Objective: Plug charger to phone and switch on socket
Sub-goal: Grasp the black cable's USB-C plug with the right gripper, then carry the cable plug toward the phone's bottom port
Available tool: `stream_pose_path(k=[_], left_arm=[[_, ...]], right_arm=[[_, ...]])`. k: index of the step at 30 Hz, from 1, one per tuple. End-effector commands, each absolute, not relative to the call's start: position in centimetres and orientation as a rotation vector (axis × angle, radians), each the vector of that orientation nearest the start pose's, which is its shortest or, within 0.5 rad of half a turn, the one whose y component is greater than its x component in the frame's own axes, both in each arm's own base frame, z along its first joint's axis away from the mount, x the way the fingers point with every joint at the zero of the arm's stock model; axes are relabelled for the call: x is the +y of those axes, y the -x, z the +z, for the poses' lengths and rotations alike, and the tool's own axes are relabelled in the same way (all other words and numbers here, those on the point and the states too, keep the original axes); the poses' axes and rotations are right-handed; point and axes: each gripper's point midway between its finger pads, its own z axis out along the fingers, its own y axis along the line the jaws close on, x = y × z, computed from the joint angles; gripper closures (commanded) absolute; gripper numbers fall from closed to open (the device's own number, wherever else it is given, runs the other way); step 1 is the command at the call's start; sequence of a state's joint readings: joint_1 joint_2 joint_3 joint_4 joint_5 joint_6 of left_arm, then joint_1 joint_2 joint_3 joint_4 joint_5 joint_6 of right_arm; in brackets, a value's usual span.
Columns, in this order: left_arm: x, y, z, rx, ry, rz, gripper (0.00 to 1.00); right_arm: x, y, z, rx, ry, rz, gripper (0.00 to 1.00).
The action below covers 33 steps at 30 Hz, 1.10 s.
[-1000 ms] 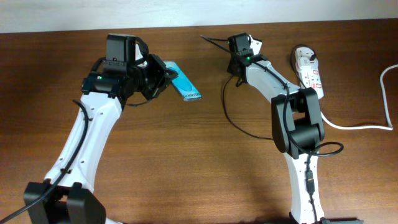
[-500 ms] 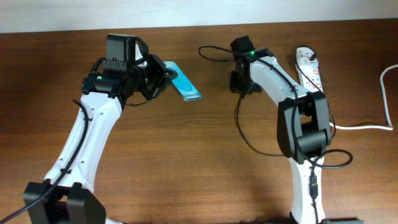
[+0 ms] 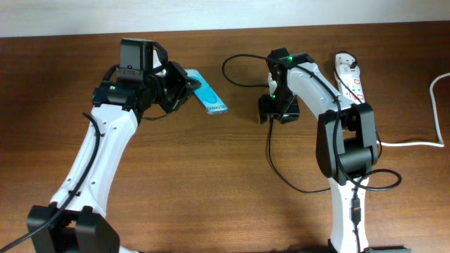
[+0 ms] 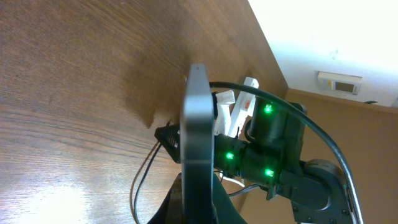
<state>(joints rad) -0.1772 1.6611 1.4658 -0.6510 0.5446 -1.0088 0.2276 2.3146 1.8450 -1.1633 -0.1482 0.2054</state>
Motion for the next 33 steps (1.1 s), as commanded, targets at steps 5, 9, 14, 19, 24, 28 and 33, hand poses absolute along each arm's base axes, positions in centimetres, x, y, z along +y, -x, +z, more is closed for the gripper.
stream_pose_path(k=[5,9,14,19,24,28,33], left_arm=[[-16.5,-42.1,22.5,2.482,0.766,-1.156,1.00],[-16.5,-42.1,22.5,2.483,0.766,-1.157,1.00],[-16.5,-42.1,22.5,2.483,0.766,-1.157,1.00],[-16.5,-42.1,22.5,2.483,0.766,-1.157,1.00],[-16.6,-41.9,22.4,2.489,0.769,-1.159,1.00],[-16.6,-41.9,22.4,2.489,0.769,-1.159,1.00],[-16.5,-42.0,22.4,2.488,0.770,-1.155,1.00]], right_arm=[[12.0,-39.5,1.9,3.286,-0.078,0.191,0.37],[12.1,-38.4,1.6,3.319,-0.286,0.148,0.44],[13.2,-38.1,-1.0,3.280,-0.188,0.049,0.51],[12.4,-37.6,-2.6,3.270,-0.243,-0.033,0.82],[12.1,-38.9,-3.2,3.224,-0.222,0.007,0.96],[12.3,-39.0,-2.9,3.230,-0.151,0.059,0.96],[14.3,-40.1,3.7,3.149,0.127,0.580,0.95]])
